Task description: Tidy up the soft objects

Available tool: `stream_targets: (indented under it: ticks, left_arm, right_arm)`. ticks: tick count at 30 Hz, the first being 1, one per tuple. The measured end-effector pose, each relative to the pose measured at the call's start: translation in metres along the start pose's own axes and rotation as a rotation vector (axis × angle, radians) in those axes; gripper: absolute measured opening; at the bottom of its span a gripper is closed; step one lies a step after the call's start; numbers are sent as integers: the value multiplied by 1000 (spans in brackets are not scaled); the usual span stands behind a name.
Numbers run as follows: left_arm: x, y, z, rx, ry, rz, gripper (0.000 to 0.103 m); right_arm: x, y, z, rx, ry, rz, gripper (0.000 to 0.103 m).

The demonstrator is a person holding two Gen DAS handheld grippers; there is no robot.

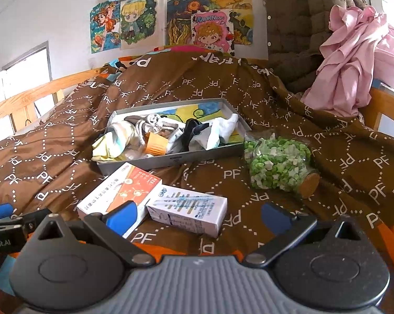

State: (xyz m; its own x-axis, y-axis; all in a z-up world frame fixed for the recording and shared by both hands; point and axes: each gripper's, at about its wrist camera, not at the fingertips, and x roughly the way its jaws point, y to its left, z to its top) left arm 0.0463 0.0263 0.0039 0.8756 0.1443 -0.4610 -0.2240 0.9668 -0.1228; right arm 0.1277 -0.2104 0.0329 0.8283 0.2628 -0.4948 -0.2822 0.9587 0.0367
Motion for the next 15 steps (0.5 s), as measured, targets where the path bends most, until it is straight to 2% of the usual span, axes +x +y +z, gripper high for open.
stream_targets:
  ticks: [8,15]
  left_arm:
    - [1,8,-3,-12,-3,35,102]
    - [6,7,-6,1,11,31,102]
  right_arm:
    - [7,5,-6,-16,10,0,103]
    - [14,6,-9,-21,12,1,103]
